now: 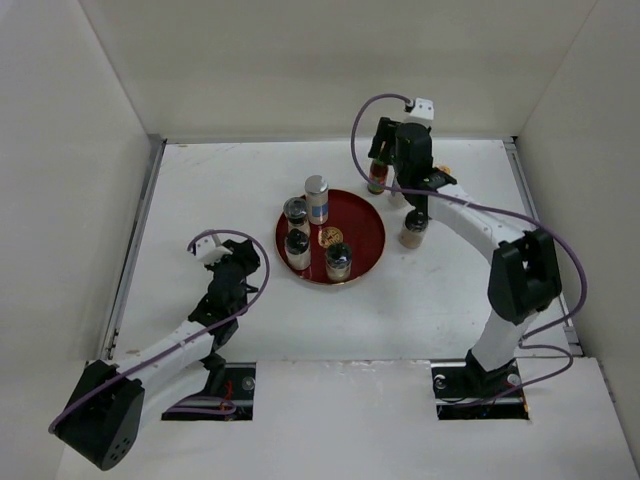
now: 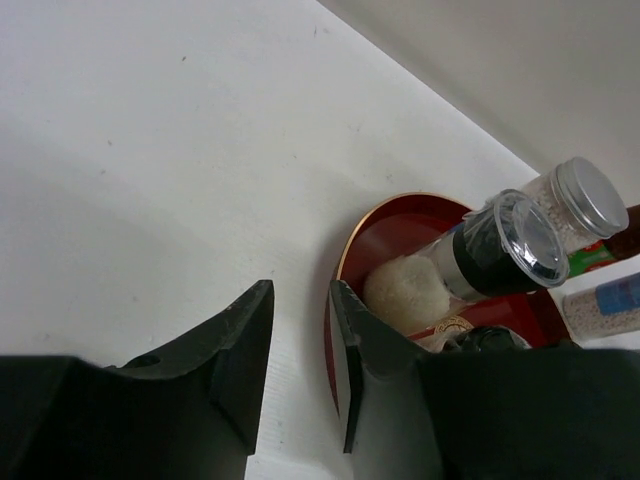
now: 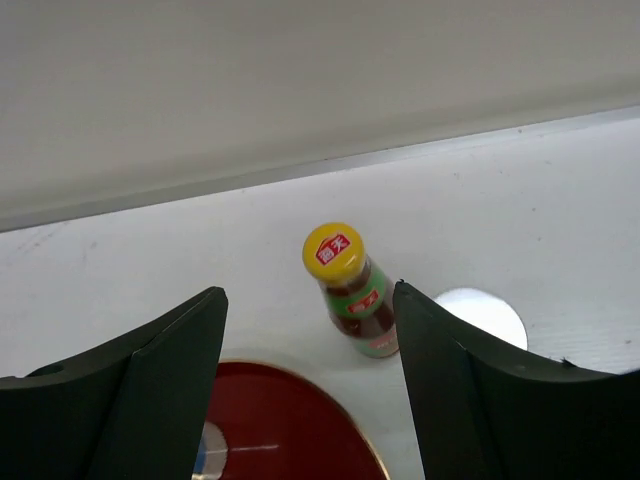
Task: Organize the condiment bottles
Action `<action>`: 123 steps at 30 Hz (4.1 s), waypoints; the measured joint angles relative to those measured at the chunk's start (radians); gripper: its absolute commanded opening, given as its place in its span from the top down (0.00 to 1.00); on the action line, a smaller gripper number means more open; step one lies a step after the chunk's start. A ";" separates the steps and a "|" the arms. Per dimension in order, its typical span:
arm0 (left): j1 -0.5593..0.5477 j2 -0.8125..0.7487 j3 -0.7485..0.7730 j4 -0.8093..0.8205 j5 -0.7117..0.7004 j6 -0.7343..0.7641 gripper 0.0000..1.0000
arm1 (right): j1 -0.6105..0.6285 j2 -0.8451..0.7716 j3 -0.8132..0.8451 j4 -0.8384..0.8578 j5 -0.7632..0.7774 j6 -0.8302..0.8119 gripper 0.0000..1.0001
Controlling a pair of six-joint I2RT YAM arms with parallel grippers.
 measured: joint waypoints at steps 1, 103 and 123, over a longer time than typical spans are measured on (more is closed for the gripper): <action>0.002 0.000 -0.001 0.002 0.008 -0.007 0.70 | -0.002 0.032 0.039 -0.019 0.002 -0.016 0.25; 0.029 0.084 -0.006 0.045 0.113 -0.069 0.67 | 0.396 -0.059 -0.207 0.065 0.061 -0.153 0.72; 0.029 0.082 -0.006 0.046 0.114 -0.069 0.66 | 0.407 -0.066 -0.208 0.134 0.050 -0.109 0.15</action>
